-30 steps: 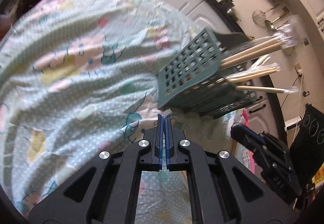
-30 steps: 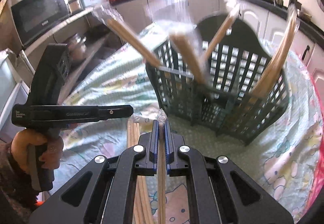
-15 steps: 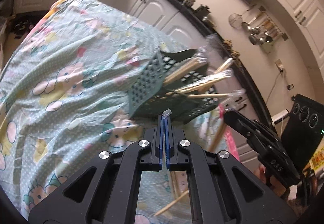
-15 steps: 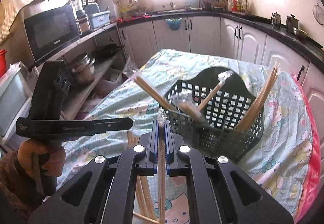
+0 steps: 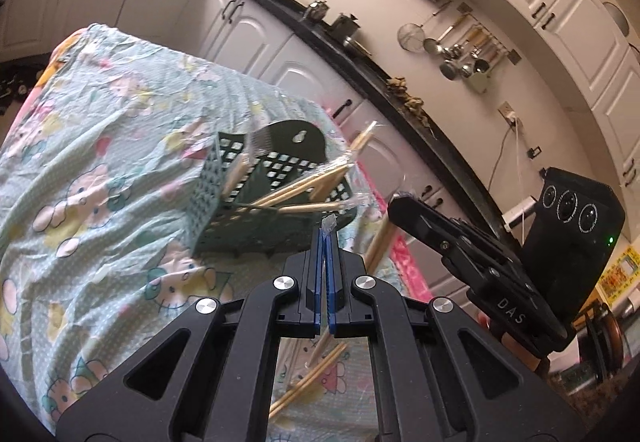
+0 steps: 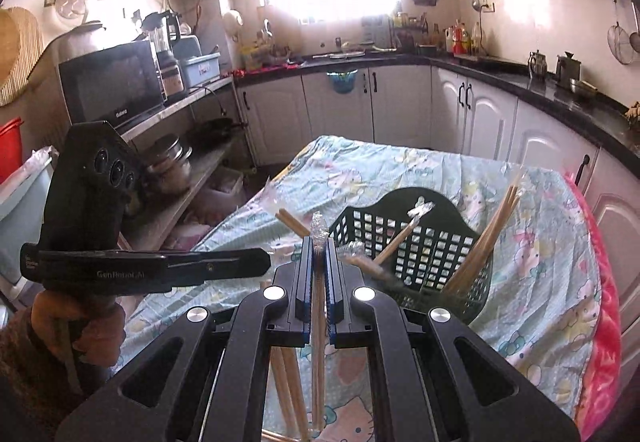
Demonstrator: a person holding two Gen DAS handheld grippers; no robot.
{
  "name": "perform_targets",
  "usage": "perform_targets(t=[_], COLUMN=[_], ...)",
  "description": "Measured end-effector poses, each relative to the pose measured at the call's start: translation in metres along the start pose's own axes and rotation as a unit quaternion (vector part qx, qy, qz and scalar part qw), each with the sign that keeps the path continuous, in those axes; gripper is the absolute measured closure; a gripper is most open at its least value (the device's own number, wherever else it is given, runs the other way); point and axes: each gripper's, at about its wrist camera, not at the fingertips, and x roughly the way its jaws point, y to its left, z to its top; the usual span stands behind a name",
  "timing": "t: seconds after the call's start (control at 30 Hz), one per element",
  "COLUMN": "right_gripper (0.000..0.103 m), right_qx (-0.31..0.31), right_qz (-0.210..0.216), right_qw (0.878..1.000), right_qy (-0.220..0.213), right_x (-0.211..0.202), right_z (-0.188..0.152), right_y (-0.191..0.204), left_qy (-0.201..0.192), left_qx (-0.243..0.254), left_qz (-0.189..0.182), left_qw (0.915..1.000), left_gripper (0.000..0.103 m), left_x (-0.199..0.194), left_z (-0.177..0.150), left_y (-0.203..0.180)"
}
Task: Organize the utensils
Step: 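Lift the chopsticks with the left tool while the right tool carries its chopstick above the caddy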
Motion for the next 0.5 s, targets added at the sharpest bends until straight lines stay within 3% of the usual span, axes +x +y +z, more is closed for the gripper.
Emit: perform_targets(t=[0.5], right_gripper=[0.097], right_qx=[0.001], right_qz=[-0.014], right_qw=[0.999], right_qy=[-0.035], right_x=[-0.025], right_z=[0.015], right_y=[-0.003], left_qy=[-0.005], left_qx=[0.042], left_qz=[-0.033], left_qw=[0.9986], left_gripper=[0.103], left_x=[-0.001], left_z=[0.023], left_y=[-0.033])
